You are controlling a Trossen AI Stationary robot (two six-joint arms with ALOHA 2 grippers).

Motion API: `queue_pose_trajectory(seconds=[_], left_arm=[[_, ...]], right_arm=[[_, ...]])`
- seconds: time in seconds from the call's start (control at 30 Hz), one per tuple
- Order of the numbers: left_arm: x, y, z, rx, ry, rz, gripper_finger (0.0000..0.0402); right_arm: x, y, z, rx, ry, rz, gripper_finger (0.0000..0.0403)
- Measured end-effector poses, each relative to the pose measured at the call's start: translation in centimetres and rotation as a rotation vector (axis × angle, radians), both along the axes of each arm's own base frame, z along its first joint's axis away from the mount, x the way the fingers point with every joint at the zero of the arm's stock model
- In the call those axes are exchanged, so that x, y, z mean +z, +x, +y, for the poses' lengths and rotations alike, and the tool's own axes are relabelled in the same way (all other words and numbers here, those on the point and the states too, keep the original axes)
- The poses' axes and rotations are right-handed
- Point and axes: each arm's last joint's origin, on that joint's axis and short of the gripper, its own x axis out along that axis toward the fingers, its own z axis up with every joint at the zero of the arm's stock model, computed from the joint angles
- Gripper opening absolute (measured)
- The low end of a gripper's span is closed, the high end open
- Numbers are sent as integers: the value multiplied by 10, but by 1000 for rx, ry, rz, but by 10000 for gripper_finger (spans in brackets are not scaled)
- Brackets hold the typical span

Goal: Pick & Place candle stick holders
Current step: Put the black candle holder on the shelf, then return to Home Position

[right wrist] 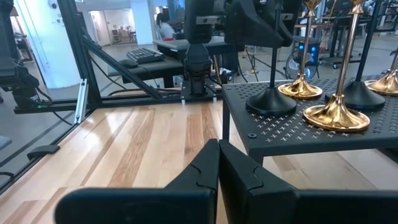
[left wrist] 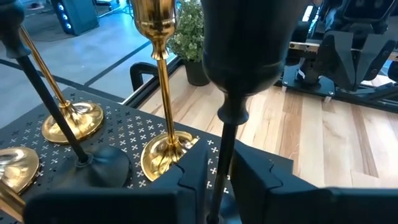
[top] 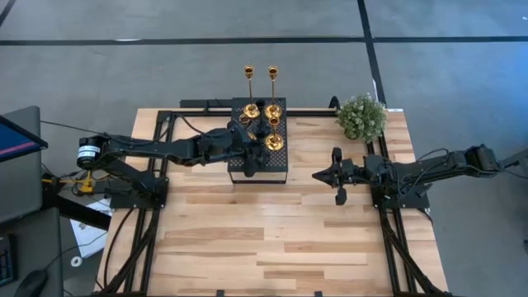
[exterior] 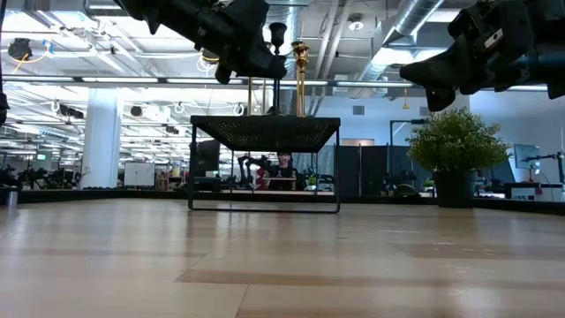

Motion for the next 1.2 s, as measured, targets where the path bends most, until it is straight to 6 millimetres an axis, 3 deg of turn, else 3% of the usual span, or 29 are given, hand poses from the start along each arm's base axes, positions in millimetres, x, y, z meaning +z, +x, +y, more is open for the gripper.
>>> queue_pose_trajectory(seconds=[0.33, 0.97, 1.2], left_arm=[[1, 0, 0, 2, 5, -4, 98], [1, 0, 0, -3, 29, 5, 224], [9, -7, -5, -21, 33, -27, 238]], right_arm=[[0, 0, 0, 3, 0, 0, 0], [-2, 0, 0, 3, 0, 20, 0], [-3, 0, 0, 3, 0, 28, 0]])
